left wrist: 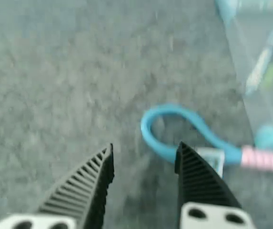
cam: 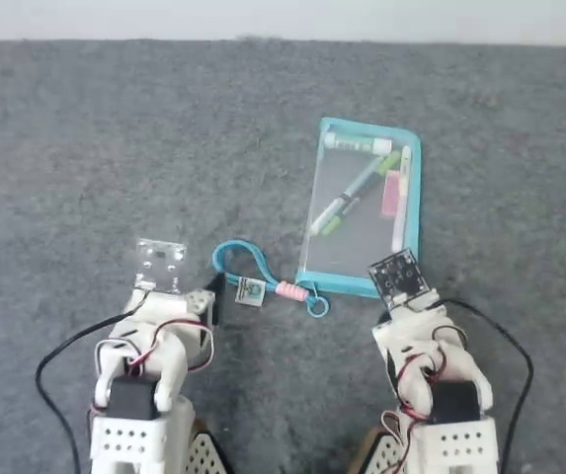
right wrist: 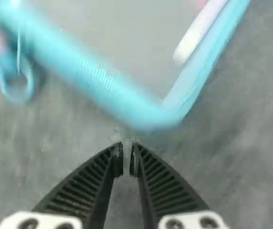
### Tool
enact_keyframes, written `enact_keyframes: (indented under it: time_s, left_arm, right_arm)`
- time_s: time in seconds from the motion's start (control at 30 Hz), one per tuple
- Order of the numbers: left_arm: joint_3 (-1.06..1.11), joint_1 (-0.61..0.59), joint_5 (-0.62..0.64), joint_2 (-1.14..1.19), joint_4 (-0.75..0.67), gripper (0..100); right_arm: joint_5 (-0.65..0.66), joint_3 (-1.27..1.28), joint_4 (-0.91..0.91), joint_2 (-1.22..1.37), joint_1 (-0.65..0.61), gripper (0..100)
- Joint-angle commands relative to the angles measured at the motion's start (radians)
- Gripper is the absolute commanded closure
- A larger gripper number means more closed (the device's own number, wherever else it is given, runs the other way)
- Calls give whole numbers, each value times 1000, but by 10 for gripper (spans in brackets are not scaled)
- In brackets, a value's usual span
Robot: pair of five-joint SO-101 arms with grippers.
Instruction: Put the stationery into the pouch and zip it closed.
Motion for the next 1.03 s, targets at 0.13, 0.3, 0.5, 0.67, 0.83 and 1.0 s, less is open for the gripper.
enact_keyframes:
  time_s: [0.13,0.3,0.5,0.67,0.83,1.0]
  left_arm:
    - [-7,-3,8,-5,187,800]
    - [-7,-3,8,-5,187,800]
    - [-7,-3,8,-5,187,800]
    - [-7,-3,8,-5,187,800]
    - [-7,-3,8,-5,187,800]
    - [-7,-3,8,-5,187,800]
  right_arm:
    - [20,21,67,19,117,968]
    - [20,21,148,10,143,968]
    - [21,21,148,8,142,968]
    - [21,21,148,8,142,968]
    - [21,21,148,8,142,968]
    - [21,21,148,8,142,968]
